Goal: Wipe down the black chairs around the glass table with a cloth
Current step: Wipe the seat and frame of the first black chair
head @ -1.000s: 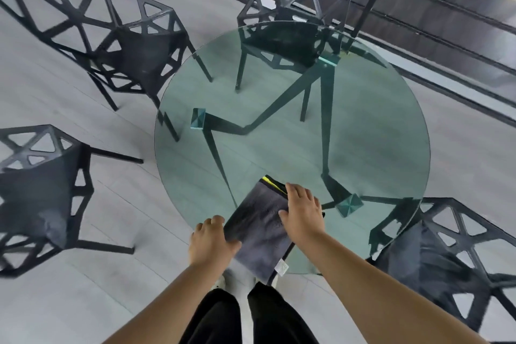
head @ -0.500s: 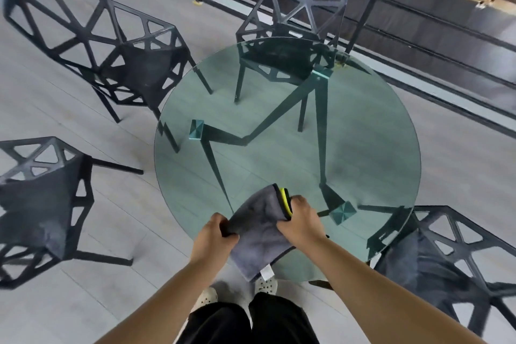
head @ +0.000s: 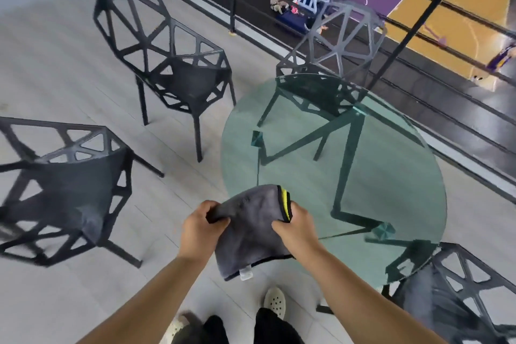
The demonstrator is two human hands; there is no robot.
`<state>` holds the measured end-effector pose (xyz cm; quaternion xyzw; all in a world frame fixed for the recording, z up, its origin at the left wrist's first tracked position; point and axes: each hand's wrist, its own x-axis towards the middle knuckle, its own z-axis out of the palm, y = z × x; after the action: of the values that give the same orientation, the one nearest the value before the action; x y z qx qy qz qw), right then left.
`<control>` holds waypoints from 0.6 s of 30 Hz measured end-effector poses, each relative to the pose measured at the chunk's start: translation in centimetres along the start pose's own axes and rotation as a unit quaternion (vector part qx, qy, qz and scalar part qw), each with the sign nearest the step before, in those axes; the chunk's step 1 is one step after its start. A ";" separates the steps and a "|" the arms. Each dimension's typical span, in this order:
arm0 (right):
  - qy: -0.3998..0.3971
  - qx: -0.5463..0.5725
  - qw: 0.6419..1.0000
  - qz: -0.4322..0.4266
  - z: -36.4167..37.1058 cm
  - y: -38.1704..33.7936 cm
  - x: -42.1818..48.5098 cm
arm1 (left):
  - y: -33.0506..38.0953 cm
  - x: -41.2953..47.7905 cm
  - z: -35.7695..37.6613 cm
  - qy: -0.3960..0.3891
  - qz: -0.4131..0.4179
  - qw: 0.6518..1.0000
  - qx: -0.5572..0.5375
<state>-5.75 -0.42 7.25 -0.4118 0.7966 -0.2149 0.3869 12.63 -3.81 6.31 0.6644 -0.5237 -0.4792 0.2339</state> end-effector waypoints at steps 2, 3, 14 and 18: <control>-0.008 -0.004 1.000 -0.021 4.3 -3.2 -1.2 | -2.3 -0.1 -4.8 0.037 -0.011 0.999 0.001; -0.015 -0.004 0.999 -0.032 6.6 -4.7 -1.9 | -3.6 -0.2 -7.2 0.060 -0.021 0.998 -0.002; -0.160 -0.011 0.981 -0.109 26.0 -16.9 -7.5 | -16.6 -1.9 -25.5 0.224 -0.142 0.962 -0.064; -0.181 -0.076 0.972 -0.129 29.1 -19.0 -8.2 | -18.3 -1.0 -27.1 0.226 -0.189 0.953 -0.065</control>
<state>29.59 -5.23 5.72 -0.5716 0.6673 -0.1240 0.4611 45.18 -1.82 3.53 0.8258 -0.2897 -0.3845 0.2938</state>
